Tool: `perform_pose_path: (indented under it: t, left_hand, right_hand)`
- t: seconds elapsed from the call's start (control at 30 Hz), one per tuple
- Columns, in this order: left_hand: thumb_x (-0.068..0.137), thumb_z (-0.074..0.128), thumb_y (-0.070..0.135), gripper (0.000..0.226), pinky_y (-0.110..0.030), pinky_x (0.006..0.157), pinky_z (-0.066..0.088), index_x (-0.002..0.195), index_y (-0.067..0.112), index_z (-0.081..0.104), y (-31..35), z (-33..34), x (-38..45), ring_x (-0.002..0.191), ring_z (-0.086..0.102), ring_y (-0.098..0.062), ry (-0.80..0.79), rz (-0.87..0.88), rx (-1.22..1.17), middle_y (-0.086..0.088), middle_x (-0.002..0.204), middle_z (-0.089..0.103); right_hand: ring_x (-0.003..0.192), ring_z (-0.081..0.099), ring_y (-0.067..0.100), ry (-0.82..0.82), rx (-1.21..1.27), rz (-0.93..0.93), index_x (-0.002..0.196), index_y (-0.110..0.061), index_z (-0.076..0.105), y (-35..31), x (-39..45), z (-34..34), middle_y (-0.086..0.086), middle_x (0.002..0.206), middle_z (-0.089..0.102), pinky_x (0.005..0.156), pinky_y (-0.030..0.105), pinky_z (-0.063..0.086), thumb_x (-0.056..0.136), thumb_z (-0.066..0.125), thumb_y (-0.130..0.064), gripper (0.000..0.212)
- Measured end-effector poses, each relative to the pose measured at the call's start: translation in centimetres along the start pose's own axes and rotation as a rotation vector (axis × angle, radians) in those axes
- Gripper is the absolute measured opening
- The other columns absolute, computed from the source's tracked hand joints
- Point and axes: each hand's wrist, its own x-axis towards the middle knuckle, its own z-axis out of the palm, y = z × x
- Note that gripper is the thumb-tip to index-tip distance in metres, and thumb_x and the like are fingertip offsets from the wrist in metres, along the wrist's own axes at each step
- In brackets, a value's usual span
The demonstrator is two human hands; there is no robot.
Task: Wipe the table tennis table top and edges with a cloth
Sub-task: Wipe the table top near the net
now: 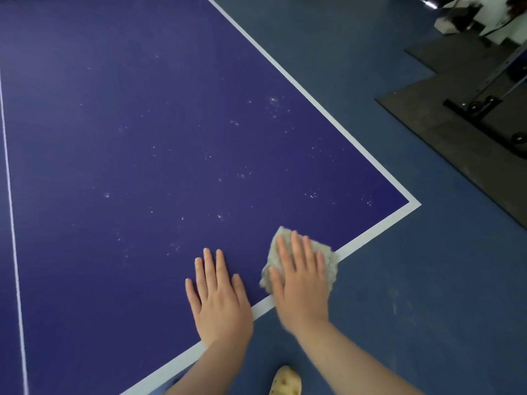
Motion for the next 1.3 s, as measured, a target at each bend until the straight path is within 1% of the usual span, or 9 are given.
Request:
perform_pose_path:
  t: [0.2, 0.33, 0.43, 0.63, 0.77, 0.9, 1.03, 1.13, 1.3]
  left_hand:
    - [0.100, 0.012, 0.041, 0.056, -0.042, 0.118, -0.002, 0.152, 0.023, 0.020, 0.1, 1.0, 0.4, 0.148, 0.012, -0.018, 0.010, 0.004, 0.137, 0.004, 0.159, 0.018]
    - [0.097, 0.007, 0.045, 0.059, -0.043, 0.119, -0.001, 0.153, 0.028, 0.010, 0.2, 1.0, 0.2, 0.150, 0.005, -0.014, -0.012, -0.033, 0.171, 0.009, 0.161, 0.010]
    - [0.097, 0.009, 0.046, 0.059, -0.044, 0.119, 0.001, 0.153, 0.027, 0.011, 0.3, 0.8, 0.2, 0.150, 0.007, -0.015, -0.017, -0.040, 0.182, 0.008, 0.161, 0.014]
    - [0.096, 0.005, 0.047, 0.061, -0.047, 0.120, 0.003, 0.154, 0.028, 0.009, 0.9, 0.3, 0.0, 0.151, 0.004, -0.016, -0.032, -0.042, 0.188, 0.007, 0.162, 0.011]
    - [0.097, 0.013, 0.043, 0.061, -0.049, 0.118, 0.009, 0.155, 0.023, 0.019, 0.9, 0.4, 0.1, 0.150, 0.013, -0.020, -0.029, -0.036, 0.204, 0.003, 0.161, 0.021]
    - [0.097, 0.021, 0.038, 0.060, -0.051, 0.116, 0.014, 0.153, 0.018, 0.027, 1.0, 0.2, 0.0, 0.147, 0.022, -0.024, -0.039, -0.021, 0.204, -0.002, 0.158, 0.030]
    - [0.094, 0.027, 0.037, 0.059, -0.048, 0.109, 0.022, 0.148, 0.015, 0.038, 1.5, -0.5, 0.6, 0.138, 0.032, -0.029, -0.027, 0.052, 0.161, -0.010, 0.151, 0.040]
    - [0.095, 0.028, 0.034, 0.055, -0.040, 0.107, 0.024, 0.142, 0.014, 0.048, 3.7, -0.3, 3.2, 0.134, 0.038, -0.025, -0.085, 0.223, 0.144, -0.008, 0.145, 0.049]
    - [0.099, 0.010, 0.041, 0.057, -0.038, 0.123, 0.002, 0.152, 0.022, 0.022, 9.3, 2.4, 6.7, 0.149, 0.014, -0.021, -0.172, 0.318, 0.109, 0.001, 0.160, 0.021]
  right_hand:
    - [0.152, 0.017, 0.022, -0.056, -0.037, -0.304, 0.157, -0.027, 0.023, -0.7, 3.3, 0.1, 0.001, 0.164, 0.022, 0.118, 0.043, 0.011, 0.105, 0.009, -0.050, 0.059]
    - [0.153, -0.003, 0.019, -0.080, -0.038, -0.130, 0.158, -0.030, 0.003, 5.0, 5.4, -0.8, -0.001, 0.166, 0.005, 0.122, 0.040, -0.003, 0.100, -0.004, -0.054, 0.063]
    - [0.153, 0.007, 0.023, -0.061, -0.010, -0.079, 0.158, -0.026, 0.010, 5.6, 3.0, -1.1, 0.003, 0.165, 0.014, 0.121, 0.045, 0.008, 0.103, -0.002, -0.051, 0.062]
    - [0.153, 0.009, 0.023, -0.132, -0.022, -0.390, 0.159, -0.027, 0.014, 2.4, 4.5, -0.9, 0.001, 0.166, 0.012, 0.118, 0.045, 0.008, 0.104, 0.013, -0.049, 0.059]
    - [0.153, -0.010, 0.019, -0.175, -0.024, -0.230, 0.157, -0.031, -0.006, 5.6, 9.5, -1.7, -0.003, 0.165, -0.009, 0.123, 0.040, -0.006, 0.095, -0.005, -0.055, 0.067]
    - [0.153, 0.001, 0.026, -0.080, -0.078, 0.025, 0.158, -0.023, -0.001, 9.1, 7.2, -2.2, 0.006, 0.166, 0.005, 0.124, 0.047, 0.007, 0.098, -0.008, -0.055, 0.068]
    - [0.151, 0.017, 0.028, -0.103, -0.014, -0.198, 0.158, -0.021, 0.020, 4.7, 4.1, -1.5, 0.007, 0.164, 0.021, 0.117, 0.048, 0.015, 0.105, 0.011, -0.050, 0.061]
    - [0.153, 0.008, 0.022, -0.124, -0.013, -0.346, 0.158, -0.028, 0.011, 4.5, 8.5, -1.8, 0.001, 0.166, 0.013, 0.120, 0.045, 0.013, 0.103, 0.013, -0.051, 0.060]
    - [0.153, -0.003, 0.020, -0.049, -0.010, 0.230, 0.153, -0.030, -0.009, 11.7, 11.7, -2.2, 0.001, 0.167, 0.002, 0.124, 0.045, 0.003, 0.095, -0.005, -0.058, 0.065]
